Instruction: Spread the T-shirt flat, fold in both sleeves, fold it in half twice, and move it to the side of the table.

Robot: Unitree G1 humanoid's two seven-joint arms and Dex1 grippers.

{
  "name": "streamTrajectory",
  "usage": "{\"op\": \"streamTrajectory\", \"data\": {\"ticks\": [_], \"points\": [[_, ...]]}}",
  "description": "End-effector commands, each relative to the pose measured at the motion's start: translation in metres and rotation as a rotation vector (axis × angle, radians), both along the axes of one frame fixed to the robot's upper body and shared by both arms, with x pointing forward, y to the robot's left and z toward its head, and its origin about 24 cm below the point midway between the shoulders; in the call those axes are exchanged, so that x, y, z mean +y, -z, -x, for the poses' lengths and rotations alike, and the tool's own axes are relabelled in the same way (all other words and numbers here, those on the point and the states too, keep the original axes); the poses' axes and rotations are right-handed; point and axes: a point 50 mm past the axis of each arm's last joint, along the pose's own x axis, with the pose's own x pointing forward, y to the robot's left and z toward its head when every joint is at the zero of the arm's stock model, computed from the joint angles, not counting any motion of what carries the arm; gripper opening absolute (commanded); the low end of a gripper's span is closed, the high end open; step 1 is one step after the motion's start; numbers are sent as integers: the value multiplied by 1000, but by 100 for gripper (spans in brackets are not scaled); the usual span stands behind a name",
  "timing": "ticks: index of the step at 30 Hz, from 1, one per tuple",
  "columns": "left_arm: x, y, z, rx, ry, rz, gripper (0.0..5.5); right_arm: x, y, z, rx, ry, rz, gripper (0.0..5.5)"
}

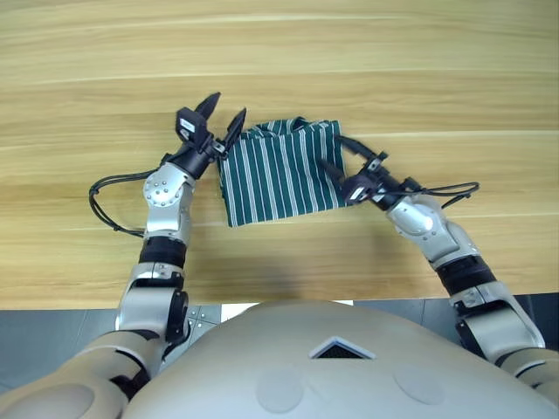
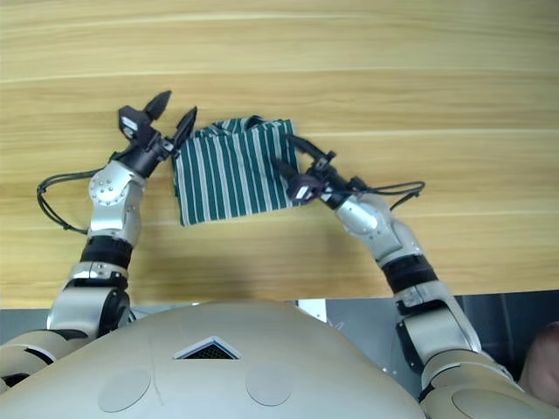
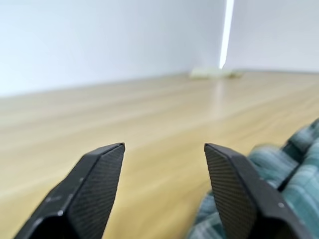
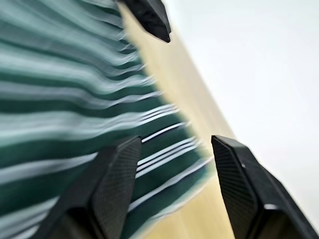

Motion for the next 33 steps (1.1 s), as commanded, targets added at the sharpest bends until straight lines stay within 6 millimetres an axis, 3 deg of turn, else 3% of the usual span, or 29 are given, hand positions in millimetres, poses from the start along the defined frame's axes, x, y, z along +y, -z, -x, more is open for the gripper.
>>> {"op": "streamTrajectory", "data": {"ticks": [1, 3, 4, 6, 8, 12, 15, 19, 21, 24, 27, 29, 31, 33], "points": [[6, -32, 24, -157, 24, 227, 296, -5, -58, -7, -106, 85, -349, 261], [7, -44, 33, -196, 19, 353, 296, 12, -63, -8, -43, 48, -430, 261], [9, -47, 36, -201, -1, 417, 296, 25, -55, -9, 20, 17, -419, 261], [16, -44, 37, -175, -68, 535, 296, 51, -30, -11, 120, -28, -320, 261], [27, -28, 33, -109, -201, 622, 296, 68, 10, -12, 276, -44, -171, 261], [46, -1, 26, 7, -419, 708, 296, 66, 69, -12, 626, 74, -107, 261], [45, 5, 21, 47, -454, 760, 296, 44, 78, -31, 725, 225, -168, 261], [49, 10, 28, 55, -491, 784, 296, 10, 78, -67, 906, 485, -391, 261], [54, 12, 34, 47, -519, 786, 296, -22, 74, -85, 992, 698, -552, 261], [58, 15, 45, 26, -557, 761, 296, -95, 50, -101, 877, 1115, -792, 261], [71, 19, 67, -13, -668, 716, 296, -154, 34, -90, 700, 1507, -934, 261], [79, 23, 80, -23, -750, 661, 296, -179, 34, -72, 605, 1732, -962, 261], [89, 28, 93, -18, -836, 601, 296, -189, 35, -62, 548, 1862, -970, 261], [102, 34, 107, -1, -959, 553, 296, -186, 34, -63, 510, 1905, -966, 261]]}}
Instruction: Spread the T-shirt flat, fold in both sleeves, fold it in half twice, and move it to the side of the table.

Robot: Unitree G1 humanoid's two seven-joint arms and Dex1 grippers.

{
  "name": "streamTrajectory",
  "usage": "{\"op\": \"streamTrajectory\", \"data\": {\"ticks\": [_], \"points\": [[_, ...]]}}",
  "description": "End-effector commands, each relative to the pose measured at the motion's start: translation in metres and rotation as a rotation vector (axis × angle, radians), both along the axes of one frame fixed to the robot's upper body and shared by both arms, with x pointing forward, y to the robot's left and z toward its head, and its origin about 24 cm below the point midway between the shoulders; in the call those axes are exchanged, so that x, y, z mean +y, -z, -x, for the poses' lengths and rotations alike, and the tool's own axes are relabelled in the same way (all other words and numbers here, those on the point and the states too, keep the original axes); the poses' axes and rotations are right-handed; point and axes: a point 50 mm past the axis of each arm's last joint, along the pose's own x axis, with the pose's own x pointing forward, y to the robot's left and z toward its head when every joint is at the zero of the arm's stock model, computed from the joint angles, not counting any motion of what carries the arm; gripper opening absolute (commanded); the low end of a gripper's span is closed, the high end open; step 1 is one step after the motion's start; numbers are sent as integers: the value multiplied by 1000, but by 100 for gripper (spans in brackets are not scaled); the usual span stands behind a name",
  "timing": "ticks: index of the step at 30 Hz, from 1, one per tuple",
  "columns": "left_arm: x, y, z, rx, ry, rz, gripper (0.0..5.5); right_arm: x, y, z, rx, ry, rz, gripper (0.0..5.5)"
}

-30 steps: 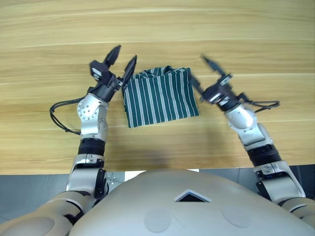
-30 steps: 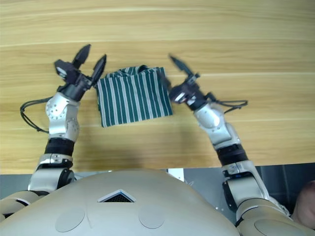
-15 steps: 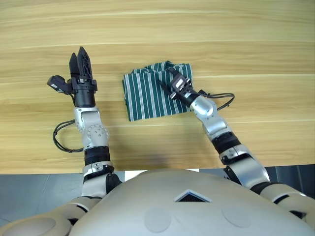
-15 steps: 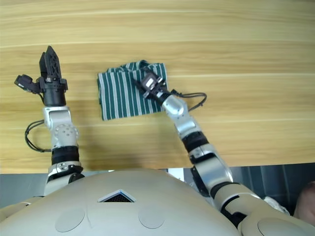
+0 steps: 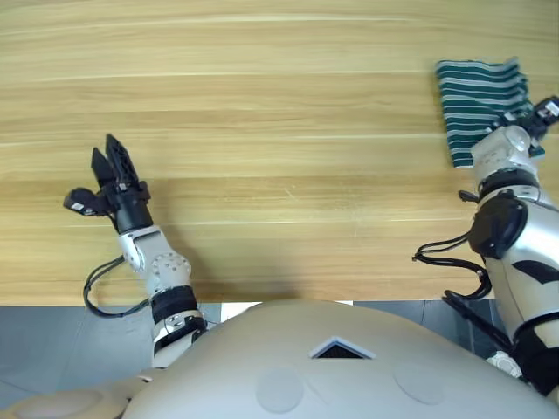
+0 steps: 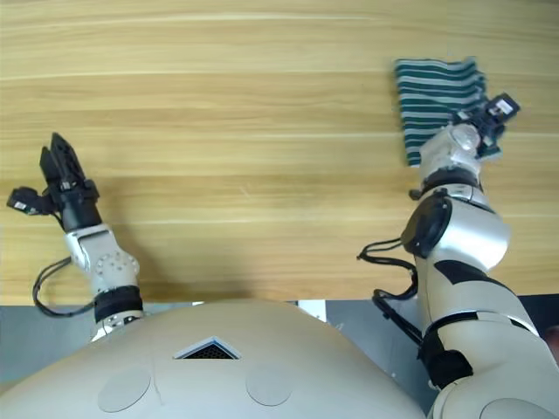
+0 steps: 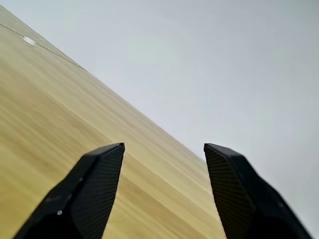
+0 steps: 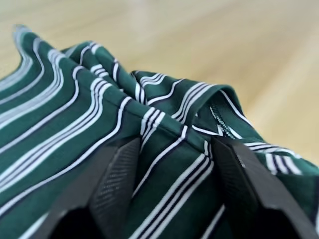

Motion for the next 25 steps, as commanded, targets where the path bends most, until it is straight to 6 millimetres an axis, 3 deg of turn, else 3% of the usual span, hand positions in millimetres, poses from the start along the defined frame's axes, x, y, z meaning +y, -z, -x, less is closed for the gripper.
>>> {"op": "streamTrajectory", "data": {"ticks": [1, 4, 6, 7, 9, 11, 13, 14, 16, 19, 22, 25], "points": [[22, 10, 24, 124, -191, -39, 296, 6, 9, 7, 58, 102, 15, 261], [38, 13, 38, 183, -318, -63, 296, 28, -19, -23, -59, 1, 176, 261], [44, 10, 41, 214, -336, -96, 296, 70, -50, -57, -216, -247, 337, 261], [42, 7, 35, 219, -309, -112, 296, 114, -66, -77, -303, -457, 415, 261], [32, -4, 17, 202, -225, -179, 296, 207, -80, -91, -399, -869, 522, 261], [21, -16, -5, 176, -162, -218, 296, 284, -69, -75, -427, -1208, 580, 261], [17, -26, -14, 145, -140, -243, 296, 328, -49, -52, -404, -1419, 600, 261], [16, -28, -14, 138, -140, -260, 296, 339, -38, -42, -382, -1498, 589, 261], [18, -10, -7, 203, -159, -230, 296, 351, -21, -25, -342, -1621, 609, 261], [23, 26, 15, 357, -224, -185, 296, 352, -16, -23, -318, -1630, 519, 261], [25, 28, 21, 353, -279, -197, 296, 343, -14, -29, -310, -1557, 330, 261], [25, 29, 24, 362, -305, -213, 296, 343, -16, -30, -340, -1555, 262, 261]]}}
